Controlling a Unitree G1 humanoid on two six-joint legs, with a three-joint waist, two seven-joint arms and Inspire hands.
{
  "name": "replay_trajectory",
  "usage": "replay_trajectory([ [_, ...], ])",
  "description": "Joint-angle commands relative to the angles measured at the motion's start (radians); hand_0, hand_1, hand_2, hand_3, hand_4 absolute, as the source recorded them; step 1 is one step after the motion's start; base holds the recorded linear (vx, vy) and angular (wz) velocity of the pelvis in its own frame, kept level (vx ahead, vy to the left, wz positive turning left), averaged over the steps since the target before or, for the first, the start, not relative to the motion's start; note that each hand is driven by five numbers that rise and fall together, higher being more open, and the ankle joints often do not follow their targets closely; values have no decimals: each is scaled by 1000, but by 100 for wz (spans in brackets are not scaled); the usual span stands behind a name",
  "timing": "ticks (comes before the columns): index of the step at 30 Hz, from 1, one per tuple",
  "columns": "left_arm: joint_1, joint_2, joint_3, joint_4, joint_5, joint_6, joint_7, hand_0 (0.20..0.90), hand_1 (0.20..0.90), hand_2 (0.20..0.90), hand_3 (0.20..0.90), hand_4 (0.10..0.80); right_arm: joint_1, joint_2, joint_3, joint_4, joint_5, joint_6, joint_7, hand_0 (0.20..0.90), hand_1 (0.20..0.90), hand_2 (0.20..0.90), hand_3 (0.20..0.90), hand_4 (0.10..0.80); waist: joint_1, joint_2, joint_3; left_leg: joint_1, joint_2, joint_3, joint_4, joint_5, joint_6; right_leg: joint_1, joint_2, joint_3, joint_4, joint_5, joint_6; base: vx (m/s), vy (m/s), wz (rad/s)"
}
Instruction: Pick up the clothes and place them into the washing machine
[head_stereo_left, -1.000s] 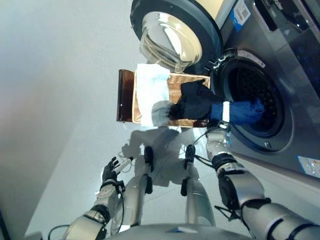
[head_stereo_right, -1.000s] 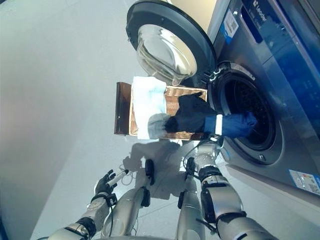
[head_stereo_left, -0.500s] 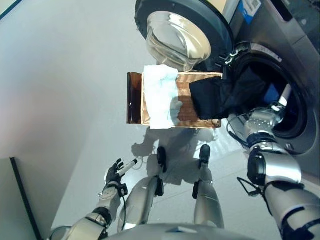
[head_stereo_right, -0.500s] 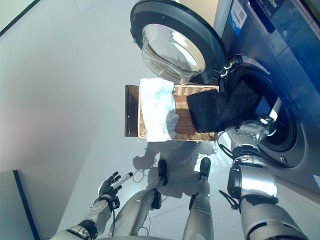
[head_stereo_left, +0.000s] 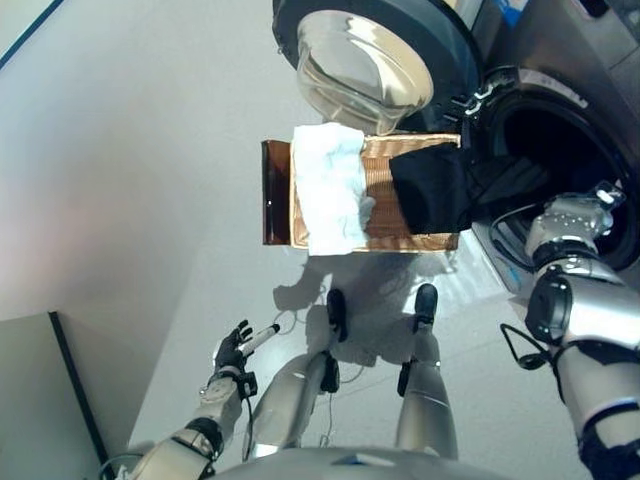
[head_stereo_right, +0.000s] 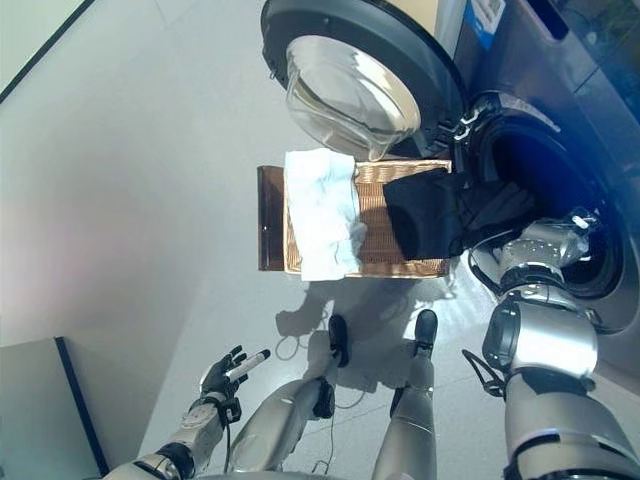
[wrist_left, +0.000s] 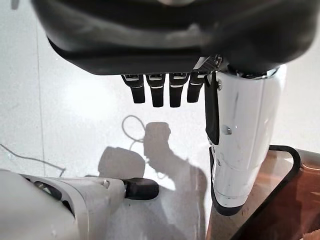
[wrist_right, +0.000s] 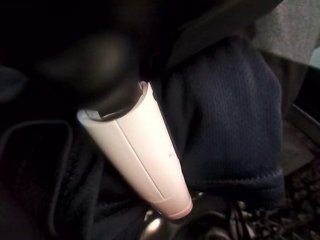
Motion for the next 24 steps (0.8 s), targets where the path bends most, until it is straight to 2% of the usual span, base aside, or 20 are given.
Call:
replay_trajectory([
  [1,14,27,-35,58,14,-13,17,900,900,900,900,800,-162,-296,74,-52,-30,-101,-11,200,200,200,200,300,5,70,-31,-3,49,-84,-17,-13,-139,27,37,-23,77,-47,21,0,0,0],
  [10,24,42,-34,63,29,-20,25,900,900,900,900,800,-278,-446,134,-22,-49,-115,-50,200,200,200,200,300,-4,94,-33,-35,45,-77,-17,-8,-145,-19,39,-6,92,-48,18,26,-15,4],
  [16,27,49,-28,75,37,-17,34,900,900,900,900,800,-308,-505,159,-6,-65,-115,-63,200,200,200,200,300,-19,93,-29,-50,54,-72,-17,-6,-146,-50,47,4,111,-55,12,19,-16,0],
  [24,16,48,-41,79,43,-19,45,900,900,900,900,800,-338,-484,200,10,-110,-99,-87,200,200,200,200,300,-16,96,-24,-69,60,-62,-17,-5,-146,-81,55,15,122,-61,10,15,-23,-4],
])
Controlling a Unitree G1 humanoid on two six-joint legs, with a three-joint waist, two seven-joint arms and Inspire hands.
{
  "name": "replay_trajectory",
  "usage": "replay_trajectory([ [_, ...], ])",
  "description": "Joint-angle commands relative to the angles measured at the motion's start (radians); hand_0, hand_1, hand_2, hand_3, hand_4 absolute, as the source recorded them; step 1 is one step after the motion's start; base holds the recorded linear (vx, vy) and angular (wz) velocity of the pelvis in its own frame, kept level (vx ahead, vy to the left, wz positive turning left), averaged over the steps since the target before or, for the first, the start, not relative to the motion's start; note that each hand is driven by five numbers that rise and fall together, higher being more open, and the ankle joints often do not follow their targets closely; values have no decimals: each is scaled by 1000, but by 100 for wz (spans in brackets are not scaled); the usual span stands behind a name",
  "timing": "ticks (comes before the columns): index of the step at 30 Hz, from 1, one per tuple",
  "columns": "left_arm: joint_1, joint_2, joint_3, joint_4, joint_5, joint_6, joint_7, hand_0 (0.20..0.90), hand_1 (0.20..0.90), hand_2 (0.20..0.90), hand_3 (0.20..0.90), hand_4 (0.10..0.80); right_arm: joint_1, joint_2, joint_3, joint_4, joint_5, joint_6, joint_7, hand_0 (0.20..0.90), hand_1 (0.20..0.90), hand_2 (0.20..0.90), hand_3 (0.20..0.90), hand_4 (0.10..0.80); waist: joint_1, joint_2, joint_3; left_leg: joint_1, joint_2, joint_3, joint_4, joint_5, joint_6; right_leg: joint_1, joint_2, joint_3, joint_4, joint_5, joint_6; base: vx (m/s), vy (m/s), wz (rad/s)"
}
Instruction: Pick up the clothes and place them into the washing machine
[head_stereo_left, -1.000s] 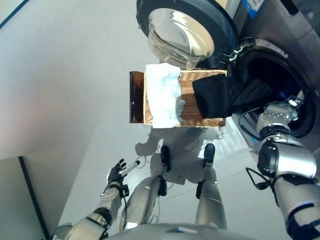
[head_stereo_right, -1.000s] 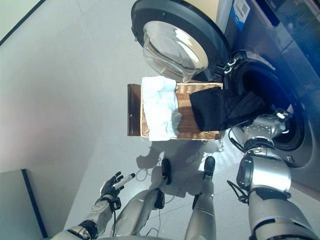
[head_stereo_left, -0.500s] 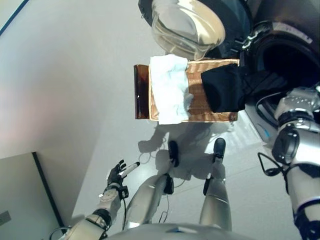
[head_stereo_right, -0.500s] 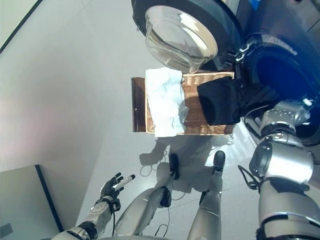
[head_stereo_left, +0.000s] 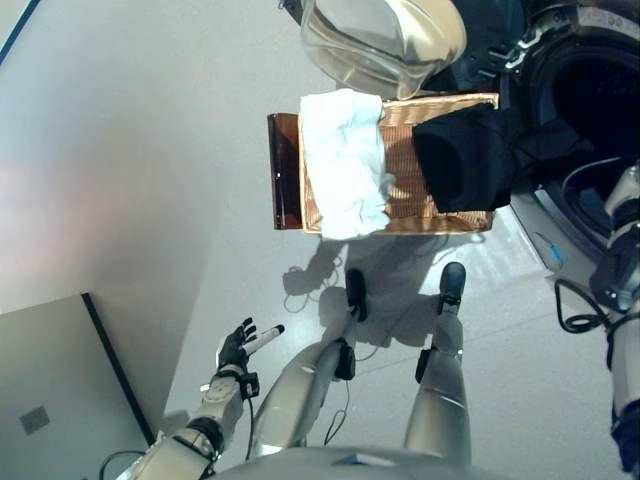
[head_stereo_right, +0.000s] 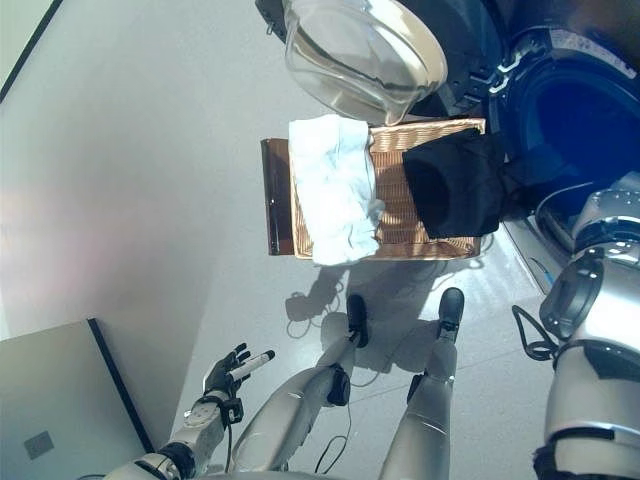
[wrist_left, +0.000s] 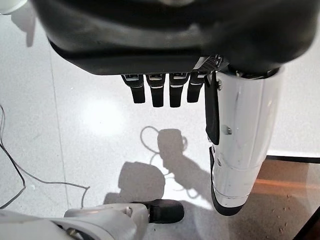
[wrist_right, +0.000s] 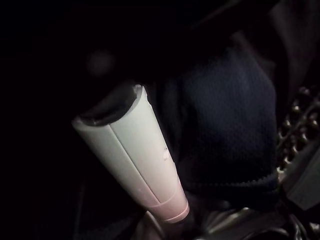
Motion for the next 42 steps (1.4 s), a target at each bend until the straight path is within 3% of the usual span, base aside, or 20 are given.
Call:
replay_trajectory([
  [1,21,48,-6,80,7,-9,43,900,900,900,900,800,-120,-267,197,-92,-123,-71,5,200,200,200,200,300,-23,54,-41,35,93,-74,-9,-19,-172,34,82,-18,122,-83,-19,0,0,0],
  [2,21,46,-6,79,7,-9,42,900,900,900,900,800,-127,-268,202,-91,-127,-68,2,475,475,475,475,496,-24,55,-41,34,93,-73,-9,-19,-172,33,82,-18,122,-83,-19,0,0,0],
  [3,20,50,-10,75,11,-11,41,900,900,900,900,800,-134,-257,231,-68,-158,-27,5,900,900,900,900,800,-18,54,-38,34,94,-74,-9,-20,-172,32,83,-17,123,-85,-19,0,0,0],
  [9,19,56,-2,77,31,-4,35,900,900,900,900,800,-163,-232,304,-15,-195,49,47,900,900,900,900,800,-8,51,-31,24,91,-76,-9,-15,-171,23,87,-25,118,-78,-20,-11,-11,-5],
  [25,5,59,30,98,59,5,25,900,900,900,900,800,-92,-177,321,8,-302,127,69,900,900,900,900,800,-12,19,-43,33,88,-77,-9,-15,-169,54,86,-38,99,-74,-19,-12,1,0],
  [28,7,66,42,88,90,5,27,900,900,900,900,800,-53,-160,386,55,-509,205,33,900,900,900,900,800,-6,8,-44,51,87,-78,-9,-20,-165,76,85,-41,97,-79,-18,-12,0,1],
  [32,-6,80,55,71,118,0,56,900,900,900,900,800,-53,-130,468,104,-778,275,-104,900,900,900,900,800,2,-1,-43,63,83,-82,-9,-14,-161,90,83,-46,100,-78,-20,-29,-6,0],
  [33,-6,80,55,71,118,0,56,900,900,900,900,800,-53,-130,468,104,-778,275,-104,900,900,900,900,800,2,-1,-43,63,83,-82,-9,-14,-161,90,83,-46,100,-78,-20,-43,20,-1],
  [34,-17,81,62,60,133,-2,77,900,900,900,900,800,-43,-108,527,113,-992,338,-227,900,900,900,900,800,3,-4,-42,66,81,-83,-9,-11,-159,98,80,-48,101,-77,-21,-47,15,-1],
  [35,-17,81,63,60,133,-2,78,900,900,900,900,800,-43,-107,526,110,-994,340,-230,900,900,900,900,800,2,-4,-42,63,80,-83,-9,-6,-159,95,80,-48,100,-72,-21,-57,34,5],
  [36,-26,76,68,56,133,-9,100,900,900,900,900,800,-36,-81,553,82,-1108,368,-308,900,900,900,900,800,0,-8,-41,71,79,-84,-9,-11,-157,102,78,-48,102,-74,-21,-48,33,8],
  [42,-46,53,72,67,128,-23,140,900,900,900,900,800,9,-20,566,44,-1260,413,-414,900,900,900,900,800,-1,-16,-45,73,72,-86,-9,-4,-155,111,72,-50,98,-67,-20,-35,35,2],
])
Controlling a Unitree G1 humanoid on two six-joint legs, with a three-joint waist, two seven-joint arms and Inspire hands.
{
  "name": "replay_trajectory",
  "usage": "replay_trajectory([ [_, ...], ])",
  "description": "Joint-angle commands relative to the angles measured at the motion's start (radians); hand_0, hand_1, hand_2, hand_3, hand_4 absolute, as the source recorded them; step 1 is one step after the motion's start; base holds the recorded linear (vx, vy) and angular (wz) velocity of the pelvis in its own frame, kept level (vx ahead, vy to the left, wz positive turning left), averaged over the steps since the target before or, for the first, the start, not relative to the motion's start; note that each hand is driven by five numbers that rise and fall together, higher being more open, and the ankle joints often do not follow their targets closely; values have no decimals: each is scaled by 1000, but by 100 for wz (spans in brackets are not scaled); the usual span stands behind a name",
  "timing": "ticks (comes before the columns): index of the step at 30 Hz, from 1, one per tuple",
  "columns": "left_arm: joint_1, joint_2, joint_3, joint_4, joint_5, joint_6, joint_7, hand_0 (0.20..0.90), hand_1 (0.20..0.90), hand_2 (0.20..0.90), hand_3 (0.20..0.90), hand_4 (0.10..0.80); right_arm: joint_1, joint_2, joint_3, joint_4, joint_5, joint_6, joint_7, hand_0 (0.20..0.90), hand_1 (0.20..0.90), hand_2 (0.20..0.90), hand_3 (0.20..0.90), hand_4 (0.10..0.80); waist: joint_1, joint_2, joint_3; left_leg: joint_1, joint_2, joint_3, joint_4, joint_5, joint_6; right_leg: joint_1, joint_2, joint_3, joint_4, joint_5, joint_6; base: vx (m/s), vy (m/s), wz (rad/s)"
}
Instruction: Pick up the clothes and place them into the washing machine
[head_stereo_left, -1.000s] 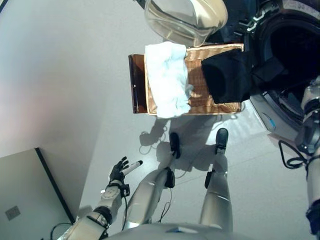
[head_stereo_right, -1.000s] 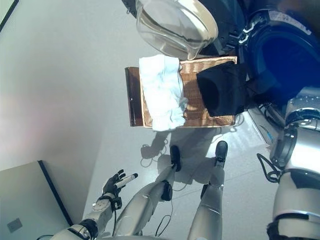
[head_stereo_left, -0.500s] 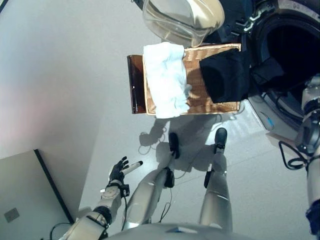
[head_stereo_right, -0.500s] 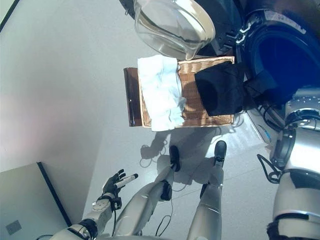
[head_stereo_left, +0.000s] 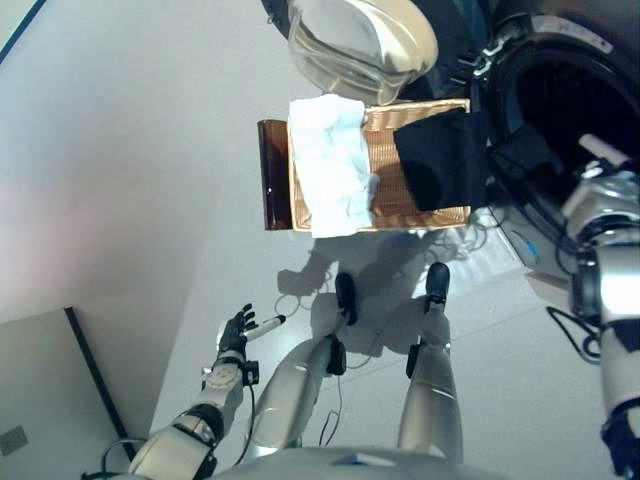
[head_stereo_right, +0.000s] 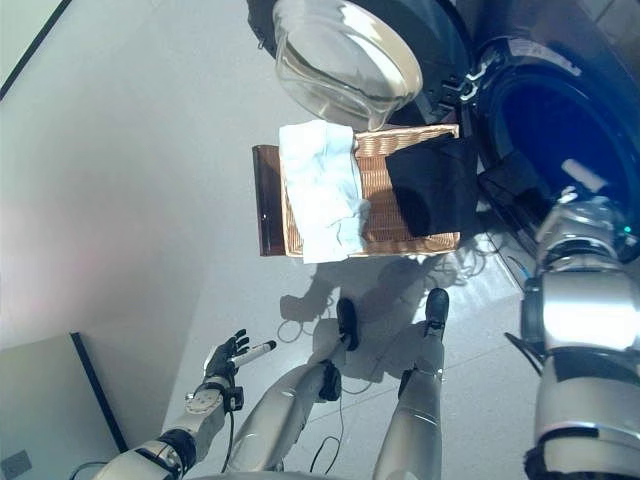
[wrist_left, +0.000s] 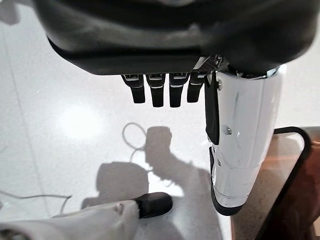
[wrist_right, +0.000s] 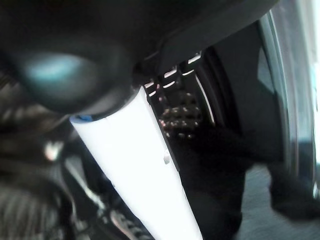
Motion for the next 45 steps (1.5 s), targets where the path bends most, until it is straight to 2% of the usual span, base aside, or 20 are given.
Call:
replay_trajectory([
  [1,14,46,52,71,-4,-22,72,900,900,900,900,800,-41,-125,164,-114,-163,-43,-196,900,900,900,900,800,39,7,-63,75,54,-78,-150,45,-141,70,65,-48,49,-73,-12,0,0,0],
  [3,12,43,55,75,-6,-24,77,900,900,900,900,800,-21,-107,157,-134,-171,-57,-201,900,900,900,900,800,37,4,-62,77,54,-78,-150,45,-141,73,64,-49,48,-72,-12,0,0,0],
  [13,6,41,84,111,27,-44,113,900,900,900,900,800,248,103,137,-394,-286,-149,-178,900,900,900,900,800,24,-40,-57,97,60,-75,-150,45,-136,99,65,-45,39,-69,-11,1,-6,-6],
  [18,6,43,91,116,22,-44,113,900,900,900,900,800,377,210,126,-552,-162,-240,-45,900,900,900,900,800,11,-56,-50,97,63,-73,-150,45,-134,98,68,-48,40,-71,-12,4,-17,-7],
  [22,19,41,98,124,15,-44,114,900,900,900,900,800,471,276,123,-632,-160,-260,-28,900,900,900,900,800,-2,-60,-46,99,66,-67,-150,44,-131,98,73,-47,40,-72,-13,13,4,-7],
  [28,25,34,100,130,15,-40,112,900,900,900,900,800,554,353,149,-645,-123,-267,30,900,900,900,900,800,-9,-64,-44,101,68,-63,-150,44,-130,99,79,-46,40,-74,-15,14,0,-3],
  [30,26,35,100,130,18,-40,110,900,900,900,900,800,557,352,170,-641,-151,-254,34,900,900,900,900,800,-9,-63,-45,100,68,-64,-150,44,-130,97,79,-46,40,-75,-15,4,-6,-6],
  [32,32,38,100,121,21,-45,114,900,900,900,900,800,557,331,239,-635,-325,-188,-5,900,900,900,900,800,-8,-63,-40,99,69,-66,-150,44,-130,96,81,-46,41,-76,-15,9,-15,-10],
  [33,32,38,101,121,21,-45,114,900,900,900,900,800,557,331,239,-635,-325,-188,-6,900,900,900,900,800,-8,-63,-43,95,69,-67,-150,46,-130,93,80,-46,40,-74,-15,4,-5,-4],
  [34,38,35,96,110,41,-50,119,900,900,900,900,800,528,290,320,-598,-581,-93,-79,900,900,900,900,800,-3,-59,-40,93,68,-66,-150,45,-129,93,80,-47,40,-73,-15,0,0,0],
  [35,38,35,96,110,41,-50,119,900,900,900,900,800,528,290,320,-598,-581,-93,-79,900,900,900,900,800,-3,-59,-40,92,68,-67,-150,45,-129,93,80,-47,40,-73,-15,0,0,0],
  [36,45,32,94,88,68,-66,121,900,900,900,900,800,496,242,357,-561,-772,-10,-125,900,900,900,900,800,1,-52,-37,89,68,-67,-150,46,-130,89,81,-48,40,-72,-14,0,0,0],
  [38,45,30,92,80,86,-78,115,900,900,900,900,800,448,182,419,-475,-951,84,-170,900,900,900,900,800,9,-48,-35,88,69,-71,-150,45,-131,89,81,-47,40,-72,-14,0,0,0],
  [39,44,30,93,81,86,-78,115,900,900,900,900,800,446,182,420,-474,-951,84,-170,900,900,900,900,800,8,-49,-36,85,69,-71,-150,47,-131,87,81,-47,39,-70,-14,-10,-7,3],
  [40,38,31,95,83,79,-83,107,900,900,900,900,800,389,156,453,-382,-1004,119,-157,900,900,900,900,800,16,-46,-33,85,68,-76,-150,48,-131,83,82,-46,43,-69,-15,-21,-12,3],
  [42,35,35,99,84,70,-82,98,900,900,900,900,800,358,149,455,-345,-982,103,-115,900,900,900,900,800,18,-48,-34,78,67,-77,-150,53,-132,77,81,-46,42,-65,-16,-13,-10,-2],
  [44,21,44,103,86,33,-75,91,900,900,900,900,800,323,138,404,-354,-780,-7,-24,900,900,900,900,800,19,-55,-24,78,67,-80,-150,55,-133,74,81,-45,45,-63,-17,-16,-28,-5],
  [45,20,44,103,86,33,-75,91,900,900,900,900,800,322,138,404,-354,-780,-7,-24,900,900,900,900,800,19,-56,-26,74,66,-80,-150,57,-133,71,81,-45,44,-61,-17,0,0,0],
])
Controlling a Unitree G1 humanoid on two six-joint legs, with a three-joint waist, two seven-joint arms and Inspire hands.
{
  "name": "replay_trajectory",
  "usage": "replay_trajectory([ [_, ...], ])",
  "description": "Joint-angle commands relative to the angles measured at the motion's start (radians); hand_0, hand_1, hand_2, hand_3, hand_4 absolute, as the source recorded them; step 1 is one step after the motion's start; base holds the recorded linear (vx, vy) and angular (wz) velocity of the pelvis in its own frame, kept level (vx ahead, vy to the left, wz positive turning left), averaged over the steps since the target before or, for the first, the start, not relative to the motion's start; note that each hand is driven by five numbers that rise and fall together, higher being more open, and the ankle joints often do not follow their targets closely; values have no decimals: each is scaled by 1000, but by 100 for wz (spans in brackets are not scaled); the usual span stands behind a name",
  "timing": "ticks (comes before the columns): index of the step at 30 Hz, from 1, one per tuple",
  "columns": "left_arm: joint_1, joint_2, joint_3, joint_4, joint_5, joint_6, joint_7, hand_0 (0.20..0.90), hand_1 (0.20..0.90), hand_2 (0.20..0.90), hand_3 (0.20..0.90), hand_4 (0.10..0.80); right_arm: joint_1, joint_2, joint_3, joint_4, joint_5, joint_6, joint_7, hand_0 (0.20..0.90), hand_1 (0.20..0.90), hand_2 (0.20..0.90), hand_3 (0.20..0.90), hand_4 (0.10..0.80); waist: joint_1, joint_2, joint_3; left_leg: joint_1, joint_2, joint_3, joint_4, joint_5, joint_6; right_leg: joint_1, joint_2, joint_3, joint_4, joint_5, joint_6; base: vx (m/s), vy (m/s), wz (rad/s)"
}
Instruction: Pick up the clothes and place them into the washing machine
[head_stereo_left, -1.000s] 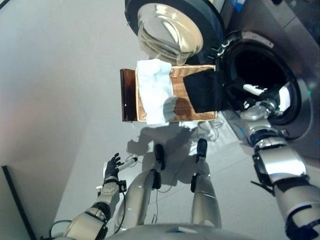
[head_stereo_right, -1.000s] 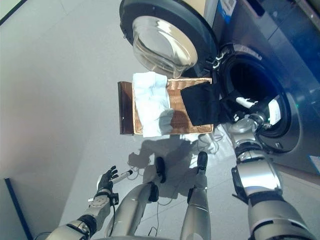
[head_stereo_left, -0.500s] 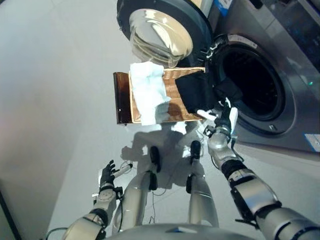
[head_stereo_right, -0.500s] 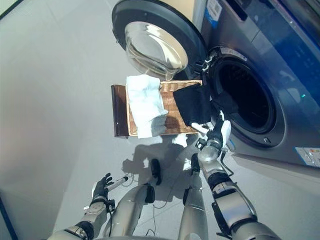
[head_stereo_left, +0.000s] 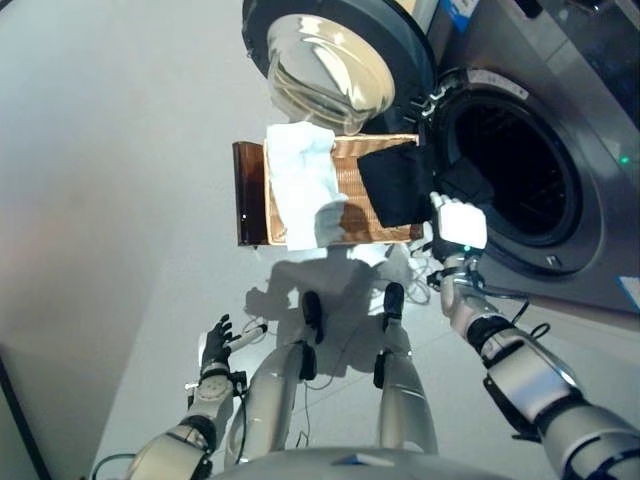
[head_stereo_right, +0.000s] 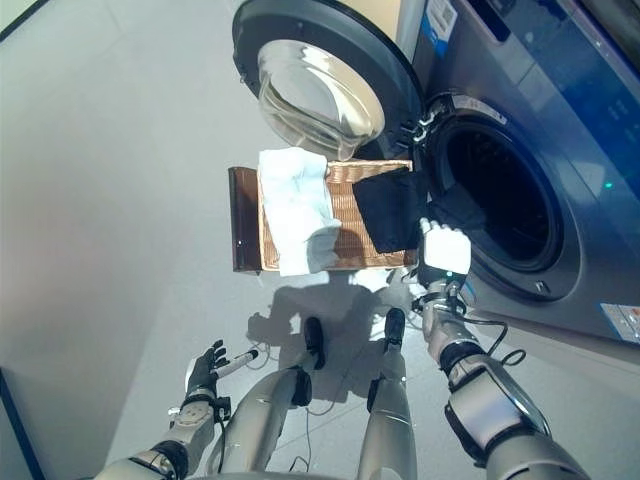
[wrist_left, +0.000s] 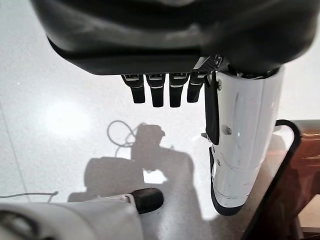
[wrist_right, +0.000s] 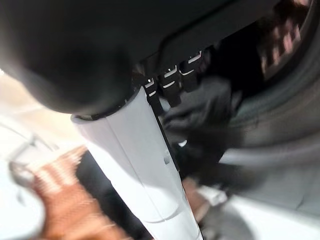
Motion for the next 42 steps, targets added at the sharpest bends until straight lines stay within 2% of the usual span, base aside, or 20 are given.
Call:
replay_trajectory([
  [1,-34,36,27,25,-48,-16,5,900,900,900,900,800,-124,-117,-48,-77,301,-144,89,900,900,900,900,800,39,77,34,124,28,-103,-274,135,-133,69,51,-34,33,1,-9,-11,-16,10],
  [2,-34,36,27,25,-48,-16,5,900,900,900,900,800,-124,-117,-48,-77,302,-144,90,900,900,900,900,800,39,77,33,124,28,-103,-274,135,-133,68,51,-34,33,1,-9,-4,-36,6],
  [4,-27,41,27,19,-58,-8,-6,900,900,900,900,800,-95,-119,-100,-104,501,-213,162,900,900,900,900,800,34,76,43,128,30,-101,-274,134,-134,71,51,-35,34,-1,-9,3,-14,-2],
  [5,-27,41,27,19,-58,-8,-6,900,900,900,900,800,-95,-118,-100,-104,501,-213,162,900,900,900,900,800,34,75,41,125,29,-101,-274,135,-134,68,51,-35,33,1,-9,0,0,0],
  [8,-26,49,30,17,-53,-2,-17,900,900,900,900,800,-58,-81,-163,-81,690,-263,231,900,900,900,900,800,33,82,50,131,31,-101,-274,133,-134,72,53,-35,36,-4,-10,0,0,0],
  [13,-20,55,34,15,-42,2,-26,900,900,900,900,800,-46,-52,-176,-70,766,-287,260,900,900,900,900,800,36,89,48,130,31,-101,-274,135,-133,70,52,-35,36,-5,-11,0,0,0],
  [16,-10,56,34,3,-35,5,-43,900,900,900,900,800,-10,-18,-203,-89,893,-316,340,900,900,900,900,800,41,98,48,137,31,-100,-274,133,-132,73,53,-37,38,-10,-10,0,0,0],
  [19,-3,56,34,1,-27,7,-51,900,900,900,900,800,5,0,-200,-79,883,-314,342,900,900,900,900,800,41,101,43,132,29,-98,-274,134,-131,68,53,-36,37,-8,-10,0,0,0],
  [22,-3,58,37,6,-22,5,-46,900,900,900,900,800,-4,3,-174,-68,812,-304,298,900,900,900,900,800,42,103,41,131,29,-97,-274,134,-131,67,52,-37,37,-8,-10,0,0,0],
  [23,-5,62,36,7,-19,-1,-35,900,900,900,900,800,-23,-5,-152,-72,716,-289,238,900,900,900,900,800,44,106,43,132,29,-96,-274,133,-130,67,53,-38,38,-9,-10,0,0,0],
  [26,-10,62,33,3,-16,-7,-26,900,900,900,900,800,-41,-15,-148,-86,692,-281,232,900,900,900,900,800,43,106,42,125,26,-96,-274,135,-130,61,53,-37,36,-4,-10,0,0,0],
  [33,-2,71,37,-5,-31,6,-52,900,900,900,900,800,-51,-30,-212,-96,961,-316,368,900,900,900,900,800,48,109,46,115,26,-101,-274,138,-132,53,53,-38,33,-4,-9,-2,-6,2],
  [42,8,77,32,-11,-31,19,-88,900,900,900,900,800,-81,-30,-328,51,1254,-322,478,900,900,900,900,800,66,132,52,115,26,-100,-274,133,-133,48,52,-40,37,-12,-10,2,-3,2],
])
